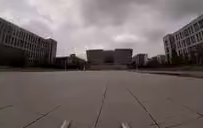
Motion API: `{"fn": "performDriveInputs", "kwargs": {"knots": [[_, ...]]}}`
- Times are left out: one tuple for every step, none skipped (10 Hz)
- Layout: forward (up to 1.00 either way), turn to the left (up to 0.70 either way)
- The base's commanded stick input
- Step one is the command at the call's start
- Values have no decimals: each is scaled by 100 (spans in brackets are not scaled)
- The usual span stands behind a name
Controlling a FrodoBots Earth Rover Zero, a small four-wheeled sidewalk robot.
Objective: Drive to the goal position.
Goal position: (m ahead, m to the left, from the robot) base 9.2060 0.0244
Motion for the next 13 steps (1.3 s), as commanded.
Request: {"fn": "performDriveInputs", "kwargs": {"knots": [[100,0],[100,0],[100,0],[100,0],[100,0],[100,0],[100,0],[100,0],[100,0],[100,0],[100,0],[100,0],[100,0]]}}
